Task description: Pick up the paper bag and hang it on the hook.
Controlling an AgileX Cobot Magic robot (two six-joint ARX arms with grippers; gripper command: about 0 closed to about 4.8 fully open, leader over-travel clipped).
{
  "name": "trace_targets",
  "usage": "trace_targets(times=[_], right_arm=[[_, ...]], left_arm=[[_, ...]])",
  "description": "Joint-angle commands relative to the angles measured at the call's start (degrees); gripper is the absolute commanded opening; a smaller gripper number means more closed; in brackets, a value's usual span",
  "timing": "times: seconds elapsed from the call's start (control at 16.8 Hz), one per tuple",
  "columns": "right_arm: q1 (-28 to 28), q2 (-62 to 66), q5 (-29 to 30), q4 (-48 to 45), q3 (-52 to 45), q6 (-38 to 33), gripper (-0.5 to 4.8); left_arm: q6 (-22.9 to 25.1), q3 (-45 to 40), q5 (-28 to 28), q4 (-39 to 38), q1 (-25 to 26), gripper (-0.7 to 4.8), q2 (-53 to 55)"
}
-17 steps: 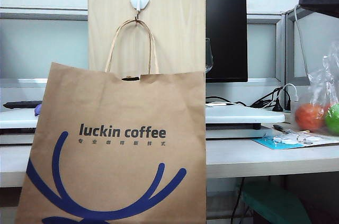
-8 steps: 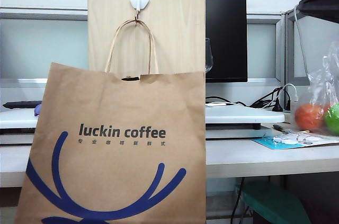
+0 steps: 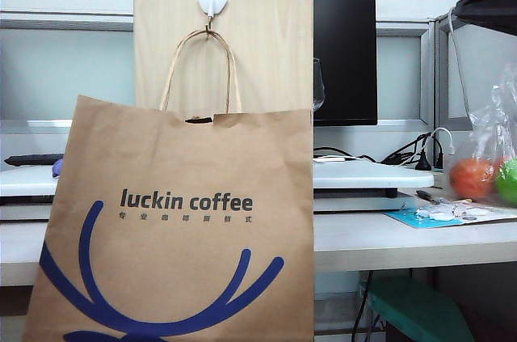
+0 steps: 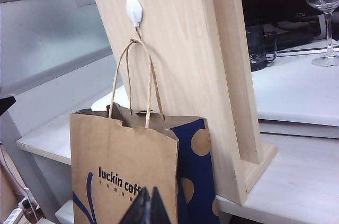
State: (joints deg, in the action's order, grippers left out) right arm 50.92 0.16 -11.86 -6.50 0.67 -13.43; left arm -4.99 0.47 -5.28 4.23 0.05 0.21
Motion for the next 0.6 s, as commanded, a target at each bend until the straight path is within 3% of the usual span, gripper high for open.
trace_targets(times=[0.06,0.6], right_arm=[[0.0,0.0,0.0,-0.6,-0.4,0.2,0.0],[0.0,0.0,0.0,-0.6,-0.4,0.2,0.0]], left_arm=[[-1.0,0.1,0.7,0.5,0.0,-0.05,0.0],[-1.5,0.1,2.9,0.5,0.0,-0.05,0.0]])
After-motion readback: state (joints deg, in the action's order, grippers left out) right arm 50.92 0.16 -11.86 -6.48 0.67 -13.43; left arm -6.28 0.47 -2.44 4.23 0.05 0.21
